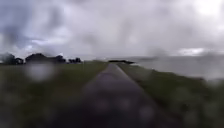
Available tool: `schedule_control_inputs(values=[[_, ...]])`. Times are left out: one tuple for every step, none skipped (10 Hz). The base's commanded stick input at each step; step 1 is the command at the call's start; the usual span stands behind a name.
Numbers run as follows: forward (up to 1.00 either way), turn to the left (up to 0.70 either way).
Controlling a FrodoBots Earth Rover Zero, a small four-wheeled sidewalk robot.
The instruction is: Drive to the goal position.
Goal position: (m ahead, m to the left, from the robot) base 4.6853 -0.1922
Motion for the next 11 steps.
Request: schedule_control_inputs(values=[[0.70,0.00],[0.70,0.00],[0.70,0.00],[0.70,0.00],[0.70,0.00],[0.70,0.00],[0.70,0.00],[0.70,0.00],[0.70,0.00],[0.70,0.00],[0.70,0.00]])
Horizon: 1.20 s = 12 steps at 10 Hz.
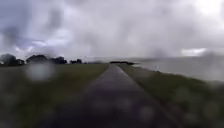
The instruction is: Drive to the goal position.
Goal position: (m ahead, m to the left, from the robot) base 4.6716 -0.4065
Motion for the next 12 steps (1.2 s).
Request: schedule_control_inputs(values=[[0.70,0.00],[0.70,0.00],[0.70,0.00],[0.70,0.00],[0.70,0.00],[0.70,0.00],[0.70,0.00],[0.70,0.00],[0.70,0.00],[0.70,0.00],[0.70,0.00],[0.70,0.00]])
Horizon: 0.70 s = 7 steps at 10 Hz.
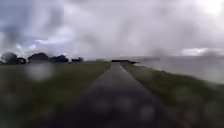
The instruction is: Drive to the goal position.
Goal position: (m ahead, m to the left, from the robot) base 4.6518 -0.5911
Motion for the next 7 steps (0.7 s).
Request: schedule_control_inputs(values=[[0.70,0.00],[0.70,0.00],[0.70,0.00],[0.70,0.00],[0.70,0.00],[0.70,0.00],[0.70,0.00]])
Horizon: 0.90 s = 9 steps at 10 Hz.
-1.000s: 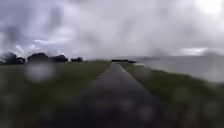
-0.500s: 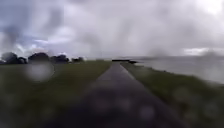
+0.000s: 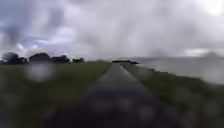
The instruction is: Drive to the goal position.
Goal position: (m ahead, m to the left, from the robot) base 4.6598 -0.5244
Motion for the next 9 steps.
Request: schedule_control_inputs(values=[[0.70,0.00],[0.70,0.00],[0.70,0.00],[0.70,0.00],[0.70,0.00],[0.70,0.00],[0.70,0.00],[0.70,0.00],[0.70,0.00]])
